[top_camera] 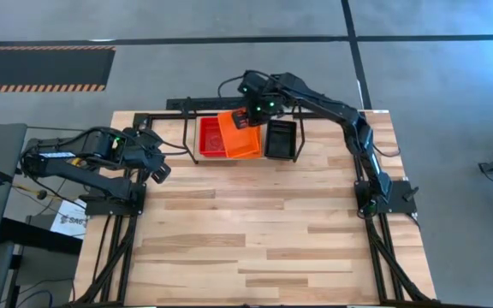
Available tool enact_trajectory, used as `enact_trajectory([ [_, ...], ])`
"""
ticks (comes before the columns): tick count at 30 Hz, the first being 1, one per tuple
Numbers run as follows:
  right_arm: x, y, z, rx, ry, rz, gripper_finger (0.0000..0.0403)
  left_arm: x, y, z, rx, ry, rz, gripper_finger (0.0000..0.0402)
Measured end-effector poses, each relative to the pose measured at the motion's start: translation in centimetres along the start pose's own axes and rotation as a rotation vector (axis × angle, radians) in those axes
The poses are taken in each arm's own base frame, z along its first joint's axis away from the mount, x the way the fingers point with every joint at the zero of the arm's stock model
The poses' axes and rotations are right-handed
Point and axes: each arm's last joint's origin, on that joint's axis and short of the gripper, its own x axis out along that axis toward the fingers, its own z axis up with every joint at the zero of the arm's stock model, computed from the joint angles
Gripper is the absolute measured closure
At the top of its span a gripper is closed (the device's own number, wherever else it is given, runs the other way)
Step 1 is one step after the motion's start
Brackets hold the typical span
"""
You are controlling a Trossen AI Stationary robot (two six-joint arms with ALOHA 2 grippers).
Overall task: Stack baskets on shelf by color
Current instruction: Stack the orange bin on top of the orange bin on the shelf
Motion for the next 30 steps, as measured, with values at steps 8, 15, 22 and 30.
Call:
enact_trajectory([
  [8,-0.2,-2.1,1.2,0.006,0.011,-0.036,0.0401,0.0,0.0,0.0,-0.001,0.0,0.0,0.0244],
  [15,-0.6,-4.3,2.9,0.037,0.002,-0.024,0.0401,0.0,0.0,0.0,-0.005,-0.001,-0.001,0.0244],
  [22,-1.1,-5.9,5.1,0.076,-0.069,0.057,0.0401,0.0,0.0,0.0,0.006,-0.009,0.005,0.0244],
  [30,-0.5,-2.0,3.1,-0.035,-0.006,0.209,0.0401,0.0,0.0,0.1,0.006,-0.021,0.016,0.0244],
])
